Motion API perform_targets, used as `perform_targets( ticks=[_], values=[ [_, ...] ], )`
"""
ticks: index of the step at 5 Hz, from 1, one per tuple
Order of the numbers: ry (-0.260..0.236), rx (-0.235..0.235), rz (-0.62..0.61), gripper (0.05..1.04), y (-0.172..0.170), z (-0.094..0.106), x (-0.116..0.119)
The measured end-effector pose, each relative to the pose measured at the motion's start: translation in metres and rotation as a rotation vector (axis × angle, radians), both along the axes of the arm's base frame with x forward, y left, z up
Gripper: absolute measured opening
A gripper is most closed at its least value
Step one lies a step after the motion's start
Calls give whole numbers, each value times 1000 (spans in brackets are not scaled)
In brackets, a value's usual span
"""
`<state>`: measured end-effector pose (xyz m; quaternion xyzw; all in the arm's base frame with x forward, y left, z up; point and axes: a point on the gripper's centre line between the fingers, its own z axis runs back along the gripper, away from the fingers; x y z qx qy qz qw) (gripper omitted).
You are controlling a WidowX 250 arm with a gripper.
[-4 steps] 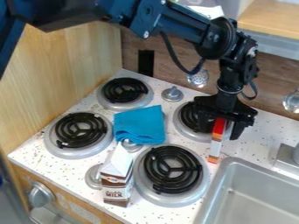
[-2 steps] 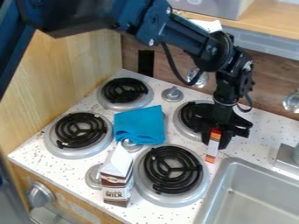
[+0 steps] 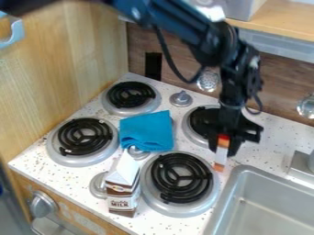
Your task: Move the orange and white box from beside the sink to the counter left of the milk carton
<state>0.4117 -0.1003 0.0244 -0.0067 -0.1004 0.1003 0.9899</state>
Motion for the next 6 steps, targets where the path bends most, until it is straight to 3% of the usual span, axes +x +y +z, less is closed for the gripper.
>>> perform_targets(
  ticks=[1,2,3,5,6],
  values=[
    [-51,-65,61,411,1,34,-21],
    [-117,-161,138,411,4,67,-52],
    [-119,-209,220,411,11,81,-87],
    [-88,-161,342,411,46,96,-161],
    [-134,-162,447,411,81,121,-190]
  ],
)
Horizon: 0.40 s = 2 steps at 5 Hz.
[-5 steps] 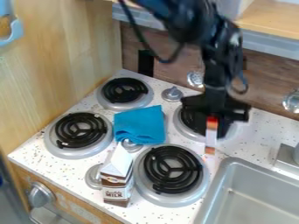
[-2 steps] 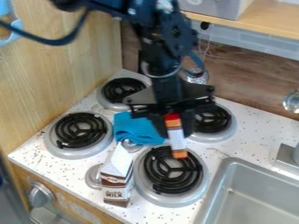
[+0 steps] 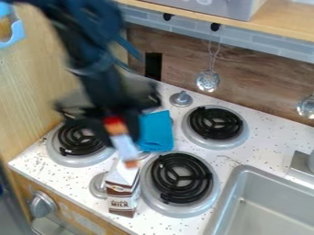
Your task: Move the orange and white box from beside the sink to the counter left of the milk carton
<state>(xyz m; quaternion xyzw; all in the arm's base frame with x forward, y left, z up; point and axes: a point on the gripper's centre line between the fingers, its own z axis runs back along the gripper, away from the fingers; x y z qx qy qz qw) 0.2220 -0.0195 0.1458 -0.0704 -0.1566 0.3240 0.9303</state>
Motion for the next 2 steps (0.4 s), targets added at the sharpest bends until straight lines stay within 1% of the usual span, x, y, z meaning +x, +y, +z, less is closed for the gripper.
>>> perform_targets(
  ticks=[1,2],
  values=[
    [-31,13,76,411,30,17,-17],
    [-8,-2,101,411,55,3,-16]
  ],
)
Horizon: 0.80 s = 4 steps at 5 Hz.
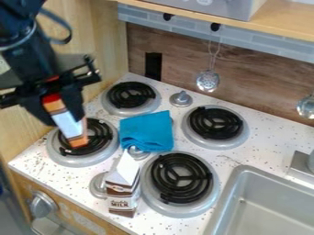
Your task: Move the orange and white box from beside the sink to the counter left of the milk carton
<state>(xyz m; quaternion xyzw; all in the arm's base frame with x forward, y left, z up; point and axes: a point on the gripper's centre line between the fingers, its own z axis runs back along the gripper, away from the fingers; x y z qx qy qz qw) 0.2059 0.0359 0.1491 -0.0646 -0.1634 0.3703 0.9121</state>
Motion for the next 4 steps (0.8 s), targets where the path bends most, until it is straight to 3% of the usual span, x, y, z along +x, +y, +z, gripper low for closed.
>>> perform_targets(
  ticks=[1,2,4],
  values=[
    [51,-13,-8,411,21,-32,15],
    [68,-33,-23,411,39,-67,32],
    [154,73,-41,411,54,-108,62]
  ],
)
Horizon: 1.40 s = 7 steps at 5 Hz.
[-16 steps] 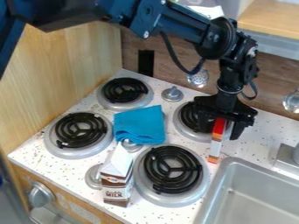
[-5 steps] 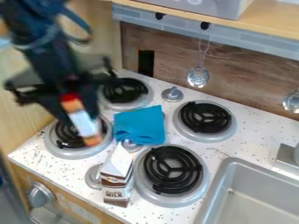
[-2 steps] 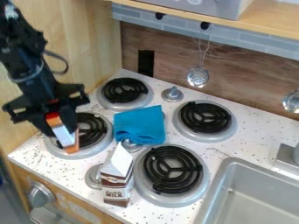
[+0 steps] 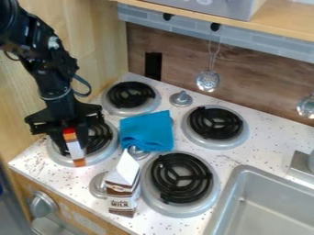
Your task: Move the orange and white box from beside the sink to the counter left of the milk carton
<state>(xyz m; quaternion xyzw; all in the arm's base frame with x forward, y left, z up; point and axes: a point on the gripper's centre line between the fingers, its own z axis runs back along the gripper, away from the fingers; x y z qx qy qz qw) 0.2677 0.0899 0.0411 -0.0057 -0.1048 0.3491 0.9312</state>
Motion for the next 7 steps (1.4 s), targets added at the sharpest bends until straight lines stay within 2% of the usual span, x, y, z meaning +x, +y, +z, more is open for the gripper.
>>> perform_targets(
  ticks=[1,2,4,5,6,7],
  values=[
    [48,51,3,411,7,-12,6],
    [98,66,-23,411,6,-27,4],
    [116,65,11,411,-7,-39,-11],
    [64,73,89,411,-8,-34,-15],
    [16,106,226,411,-10,-40,-20],
    [-39,116,294,411,-6,-38,-14]
  ],
)
